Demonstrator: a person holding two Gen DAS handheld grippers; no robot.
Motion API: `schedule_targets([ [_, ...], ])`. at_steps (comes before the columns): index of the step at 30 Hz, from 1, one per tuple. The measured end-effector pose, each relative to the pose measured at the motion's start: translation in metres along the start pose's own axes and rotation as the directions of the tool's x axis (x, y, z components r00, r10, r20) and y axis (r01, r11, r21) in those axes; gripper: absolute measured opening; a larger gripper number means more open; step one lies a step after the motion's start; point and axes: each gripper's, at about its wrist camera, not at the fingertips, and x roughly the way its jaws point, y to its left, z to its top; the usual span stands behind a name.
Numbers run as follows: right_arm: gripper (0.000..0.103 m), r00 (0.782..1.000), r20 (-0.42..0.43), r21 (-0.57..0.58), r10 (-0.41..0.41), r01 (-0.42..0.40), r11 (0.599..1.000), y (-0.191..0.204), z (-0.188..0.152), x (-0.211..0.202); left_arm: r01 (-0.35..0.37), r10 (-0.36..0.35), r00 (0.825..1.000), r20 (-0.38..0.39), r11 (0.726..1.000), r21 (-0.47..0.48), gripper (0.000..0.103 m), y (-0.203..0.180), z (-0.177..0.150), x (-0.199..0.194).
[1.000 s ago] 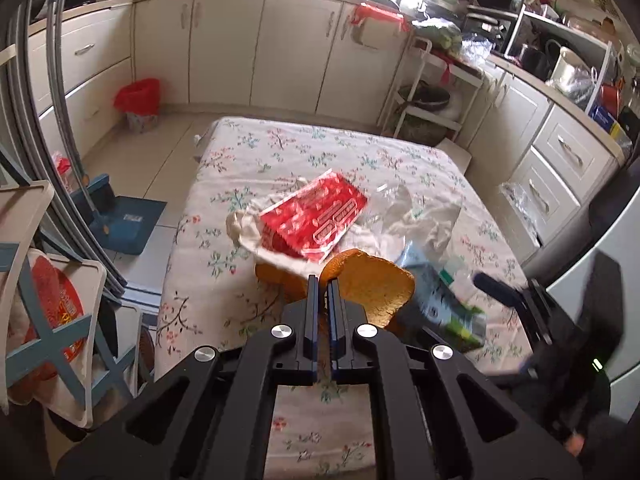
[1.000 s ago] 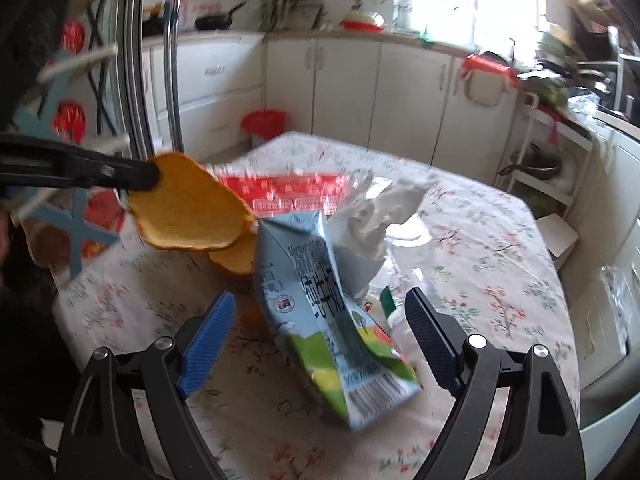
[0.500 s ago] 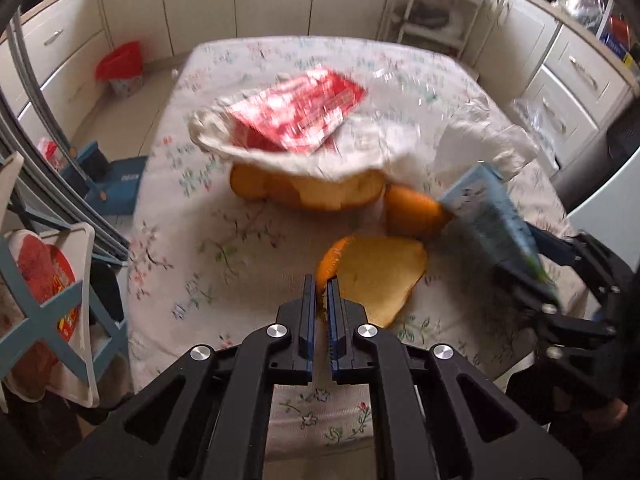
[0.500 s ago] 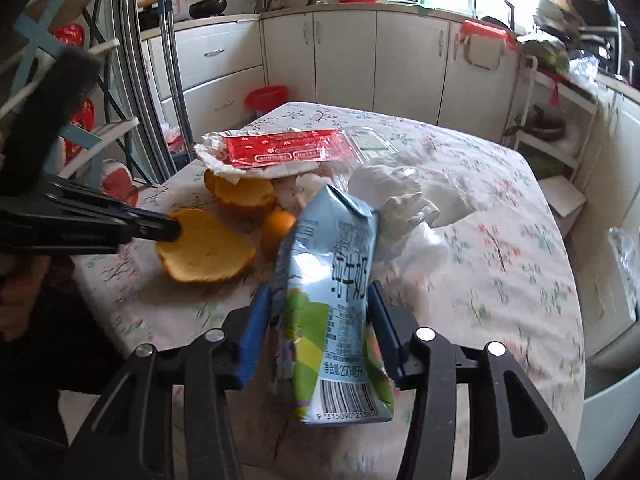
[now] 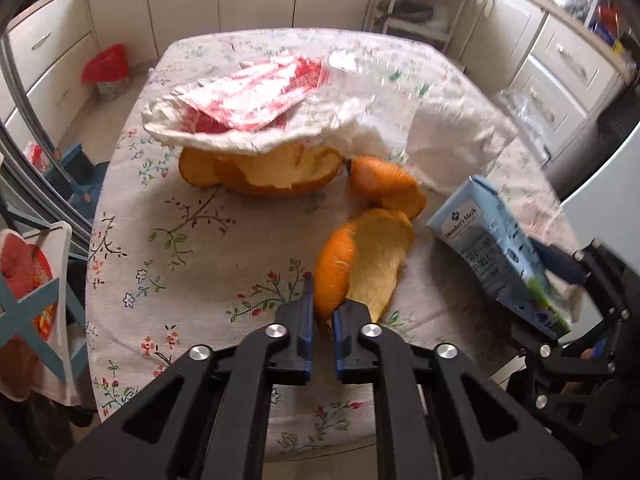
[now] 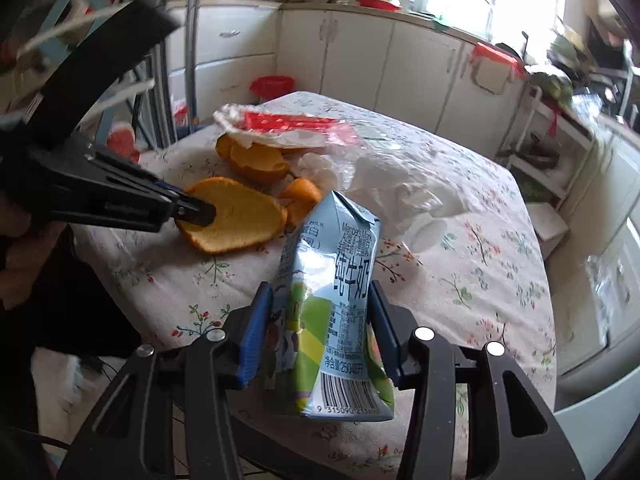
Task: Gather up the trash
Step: 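Carry the orange peel and milk carton to the yellow bucket and drop them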
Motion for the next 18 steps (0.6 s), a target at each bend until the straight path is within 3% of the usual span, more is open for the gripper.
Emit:
schedule_targets([
  [6, 0.047, 0.994, 0.106, 0.105, -0.005, -0.006, 0.994, -0.023, 0.002, -0.031, 0.023, -0.023, 0.99, 0.142, 1.0, -0.001, 0.004, -0.004, 0.005, -0.032],
  [11, 0.047, 0.989, 0.141, 0.132, -0.032, 0.013, 0.991, -0.03, -0.001, -0.044, -0.003, -0.017, 0.949, 0.316, 0.998, 0.063, 0.004, -0.027, 0.01, -0.064],
  [15, 0.048, 0.985, 0.158, 0.145, -0.063, 0.04, 0.989, -0.035, -0.005, -0.052, -0.026, -0.018, 0.927, 0.375, 0.993, 0.112, 0.004, -0.054, 0.011, -0.071],
  [18, 0.048, 0.981, 0.172, 0.161, -0.094, 0.066, 0.985, -0.046, -0.01, -0.063, -0.017, -0.04, 0.923, 0.384, 0.99, 0.142, 0.004, -0.075, 0.012, -0.071],
])
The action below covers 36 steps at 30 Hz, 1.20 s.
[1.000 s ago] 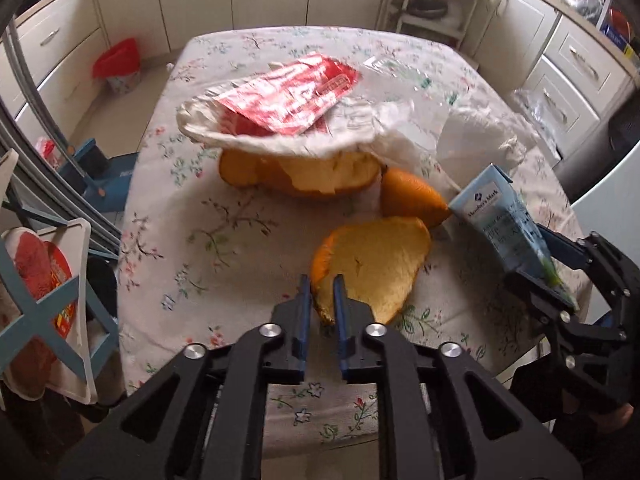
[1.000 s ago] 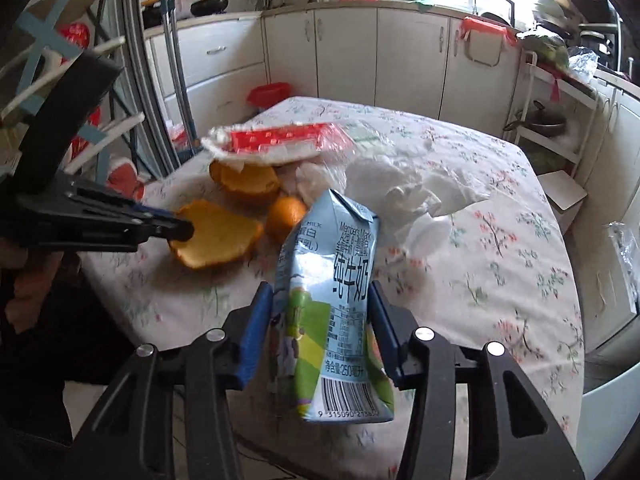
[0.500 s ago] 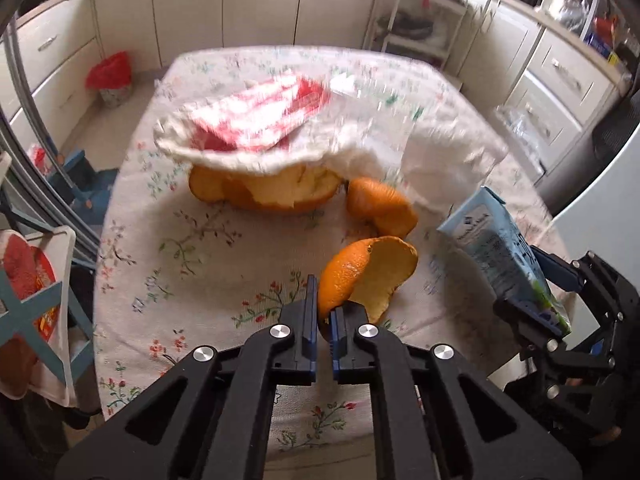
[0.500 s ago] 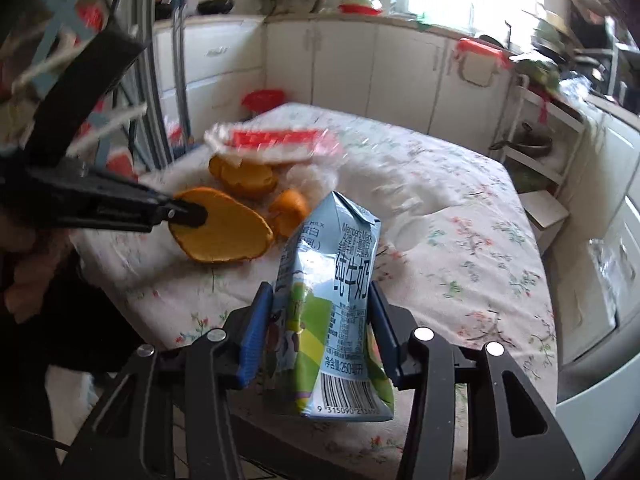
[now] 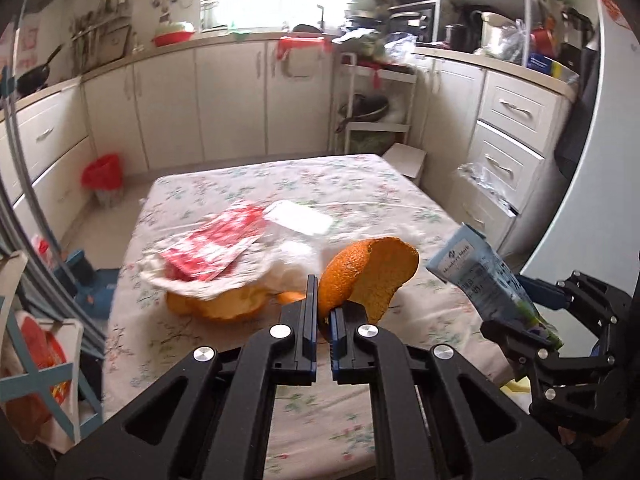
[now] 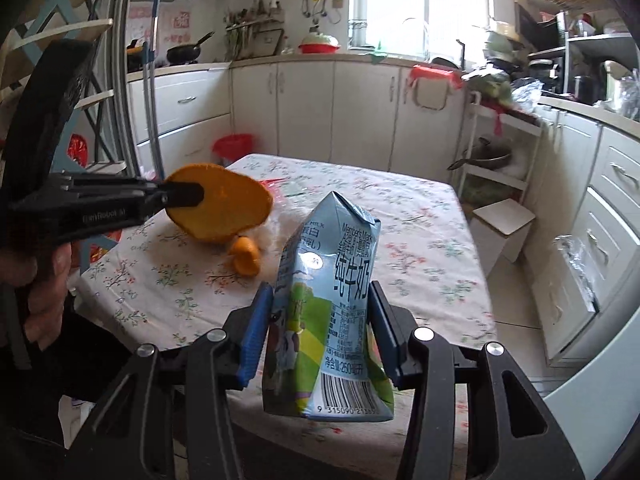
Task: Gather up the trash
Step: 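Carry the orange peel and milk carton to the yellow bucket and drop them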
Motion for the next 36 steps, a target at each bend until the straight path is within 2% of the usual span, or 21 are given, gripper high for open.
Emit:
schedule_targets([
  [8, 0.048, 0.993, 0.024, 0.093, -0.116, 0.114, 0.989, -0.045, -0.01, -0.023, 0.05, -0.051, 0.999, 0.011, 0.997, 0.065, 0.004, -0.05, 0.0, 0.005],
  [16, 0.048, 0.967, -0.038, 0.2, -0.252, 0.255, 0.946, -0.1, -0.042, -0.043, 0.133, -0.135, 0.991, 0.002, 0.978, 0.159, 0.004, -0.121, 0.0, 0.017],
  [18, 0.048, 0.951, -0.072, 0.215, -0.3, 0.309, 0.927, -0.114, -0.053, -0.046, 0.167, -0.168, 0.986, -0.011, 0.972, 0.164, 0.004, -0.141, 0.0, 0.021],
  [24, 0.048, 0.907, -0.187, 0.231, -0.377, 0.414, 0.881, -0.143, -0.082, -0.041, 0.231, -0.227, 0.973, -0.043, 0.95, 0.211, 0.004, -0.201, -0.008, 0.031],
  [27, 0.048, 0.864, -0.263, 0.197, -0.429, 0.483, 0.853, -0.156, -0.101, -0.026, 0.253, -0.245, 0.967, -0.064, 0.94, 0.228, 0.004, -0.227, -0.015, 0.036],
  [29, 0.049, 0.833, -0.342, 0.192, -0.436, 0.516, 0.835, -0.168, -0.115, -0.015, 0.268, -0.256, 0.963, -0.081, 0.937, 0.223, 0.004, -0.241, -0.019, 0.04],
  [30, 0.055, 0.814, -0.388, 0.2, -0.432, 0.532, 0.823, -0.175, -0.123, -0.01, 0.272, -0.259, 0.962, -0.088, 0.938, 0.216, 0.004, -0.246, -0.021, 0.042],
  [31, 0.06, 0.807, -0.403, 0.217, -0.432, 0.543, 0.811, -0.18, -0.127, -0.011, 0.277, -0.262, 0.96, -0.096, 0.938, 0.209, 0.004, -0.25, -0.022, 0.044],
  [32, 0.066, 0.806, -0.407, 0.248, -0.429, 0.55, 0.798, -0.184, -0.13, -0.016, 0.282, -0.266, 0.958, -0.105, 0.939, 0.196, 0.004, -0.255, -0.024, 0.046],
  [34, 0.067, 0.816, -0.38, 0.294, -0.436, 0.554, 0.779, -0.19, -0.126, -0.034, 0.286, -0.269, 0.956, -0.115, 0.941, 0.181, 0.004, -0.26, -0.027, 0.049],
  [36, 0.068, 0.838, -0.34, 0.342, -0.426, 0.533, 0.774, -0.19, -0.12, -0.057, 0.289, -0.27, 0.954, -0.126, 0.942, 0.168, 0.004, -0.262, -0.028, 0.053],
])
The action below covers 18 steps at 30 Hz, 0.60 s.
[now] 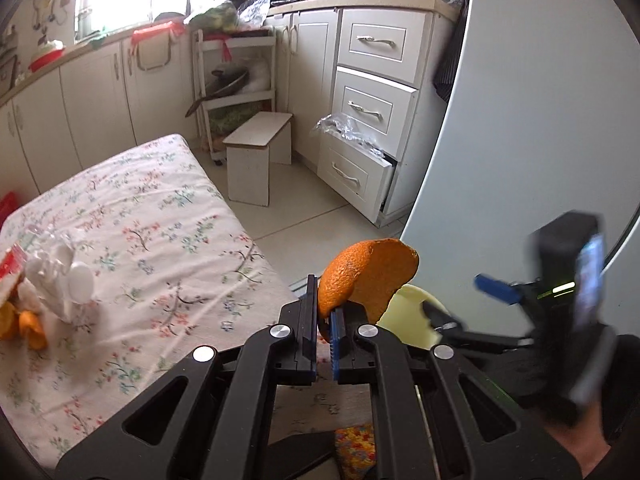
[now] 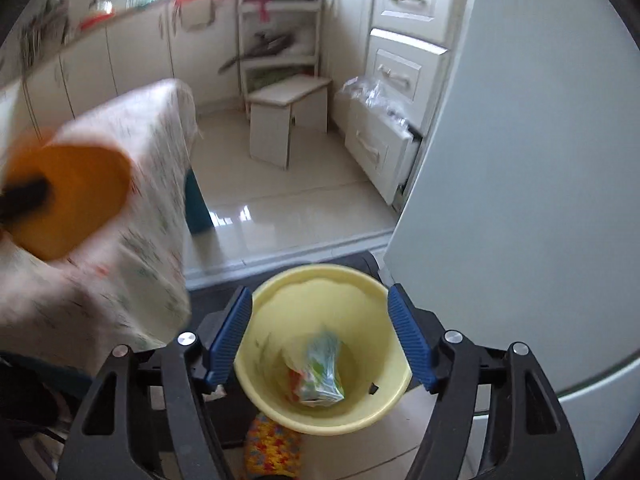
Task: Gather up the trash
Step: 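Carry the orange peel and milk carton to the yellow bucket and drop them, then return both tools to the table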
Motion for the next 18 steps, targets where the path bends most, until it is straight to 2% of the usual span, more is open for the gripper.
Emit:
schedule_targets([
  [4, 0.073, 0.991, 0.118, 0.019, 0.059, -0.062, 0.998, -0.008, -0.006, -0.065, 0.004, -0.005, 1.0, -0.022, 1.0, -0.029, 0.004, 0.007, 0.002, 0.006],
  [6, 0.08, 0.975, 0.207, 0.012, 0.075, -0.079, 0.997, -0.011, -0.018, -0.103, 0.004, -0.005, 1.0, -0.029, 0.999, -0.032, 0.004, 0.008, 0.002, 0.009],
  [8, 0.082, 0.957, 0.273, 0.001, 0.1, -0.105, 0.994, -0.013, -0.032, -0.129, 0.014, -0.015, 0.999, -0.045, 0.999, -0.03, 0.004, 0.006, 0.003, 0.017],
  [10, 0.083, 0.937, 0.322, 0.002, 0.136, -0.144, 0.99, -0.014, -0.044, -0.146, 0.027, -0.028, 0.998, -0.058, 0.999, -0.025, 0.004, 0.0, 0.004, 0.024],
  [13, 0.086, 0.907, 0.396, -0.008, 0.141, -0.15, 0.989, -0.013, -0.04, -0.155, 0.067, -0.066, 0.992, -0.103, 0.998, 0.006, 0.005, -0.018, 0.006, 0.043],
  [15, 0.086, 0.9, 0.412, -0.007, 0.139, -0.15, 0.989, -0.014, -0.035, -0.151, 0.117, -0.112, 0.981, -0.161, 0.993, 0.021, 0.013, -0.032, 0.007, 0.06],
  [17, 0.086, 0.906, 0.4, 0.003, 0.137, -0.151, 0.989, -0.014, -0.034, -0.145, 0.101, -0.091, 0.978, -0.188, 0.994, 0.045, 0.036, -0.042, 0.007, 0.071],
  [18, 0.086, 0.908, 0.395, 0.007, 0.137, -0.152, 0.988, -0.013, -0.031, -0.143, 0.1, -0.088, 0.977, -0.192, 0.994, 0.05, 0.039, -0.046, 0.007, 0.074],
])
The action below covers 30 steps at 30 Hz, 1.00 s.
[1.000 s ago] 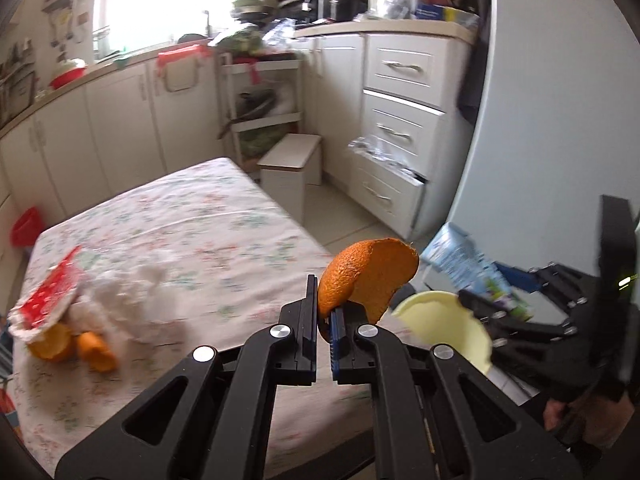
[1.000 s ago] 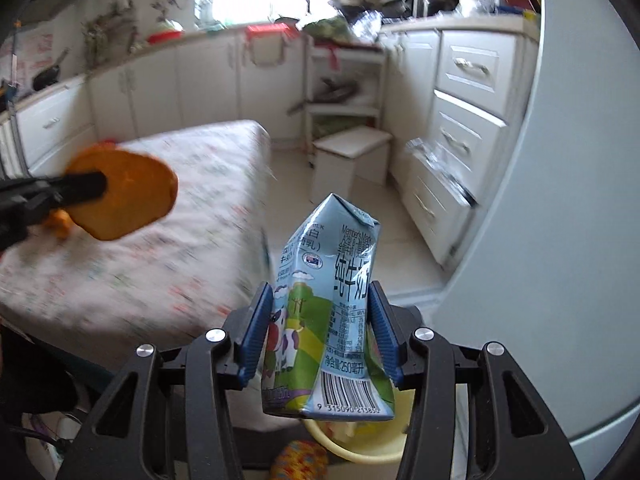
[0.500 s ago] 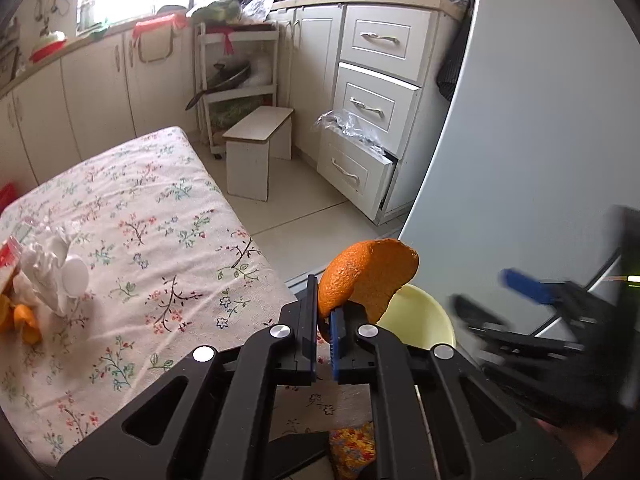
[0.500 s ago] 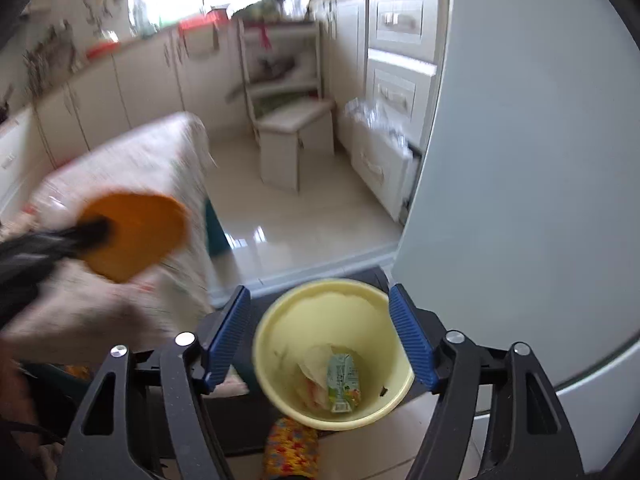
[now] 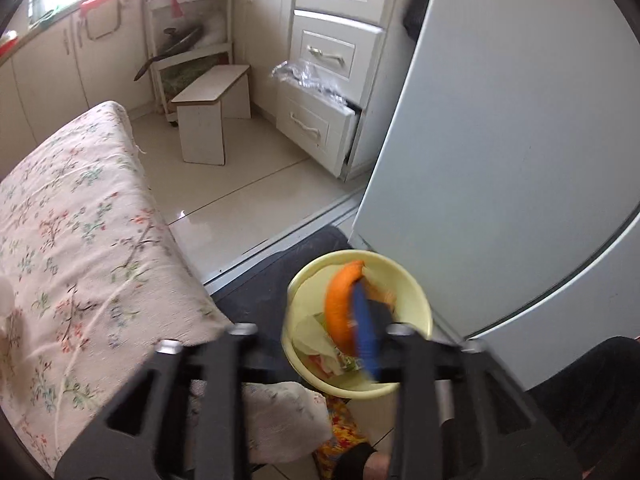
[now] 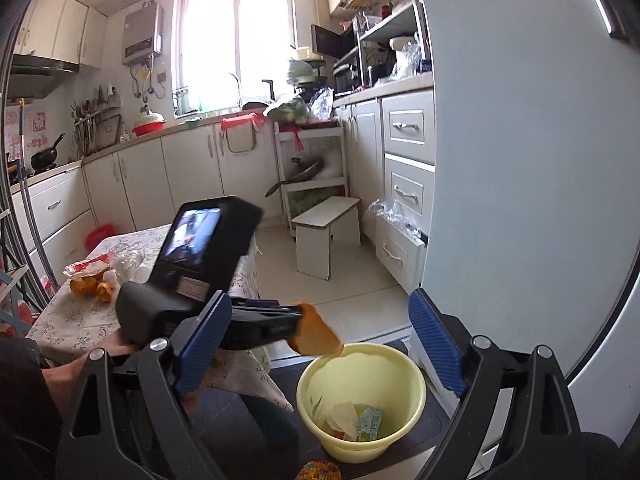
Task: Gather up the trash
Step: 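Return both tools to the table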
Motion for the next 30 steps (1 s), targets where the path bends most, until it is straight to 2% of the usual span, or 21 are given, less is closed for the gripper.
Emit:
schedule_targets([
  [4, 0.086, 1.0, 0.005, 0.014, 0.005, -0.005, 1.0, 0.001, 0.0, 0.002, -0.008, 0.008, 0.999, 0.044, 1.0, -0.015, 0.053, 0.003, -0.004, -0.016],
  [11, 0.089, 0.999, -0.003, -0.014, 0.043, -0.043, 0.999, 0.02, 0.002, 0.003, -0.154, 0.157, 0.981, 0.116, 0.987, -0.035, 0.068, 0.04, -0.021, -0.07],
  [15, 0.089, 0.996, -0.022, -0.049, 0.082, -0.083, 0.995, 0.041, 0.003, 0.009, -0.256, 0.262, 0.954, 0.143, 0.965, -0.058, 0.075, 0.071, -0.041, -0.108],
  [20, 0.089, 0.988, -0.05, -0.118, 0.146, -0.151, 0.981, 0.078, 0.002, 0.015, -0.364, 0.376, 0.912, 0.162, 0.926, -0.1, 0.08, 0.115, -0.066, -0.152],
  [23, 0.09, 0.981, -0.068, -0.17, 0.184, -0.193, 0.966, 0.101, 0.0, 0.018, -0.398, 0.423, 0.89, 0.173, 0.903, -0.159, 0.084, 0.139, -0.084, -0.174],
  [30, 0.09, 0.965, -0.108, -0.258, 0.24, -0.26, 0.931, 0.146, -0.013, 0.027, -0.433, 0.488, 0.863, 0.132, 0.848, -0.307, 0.086, 0.185, -0.117, -0.198],
])
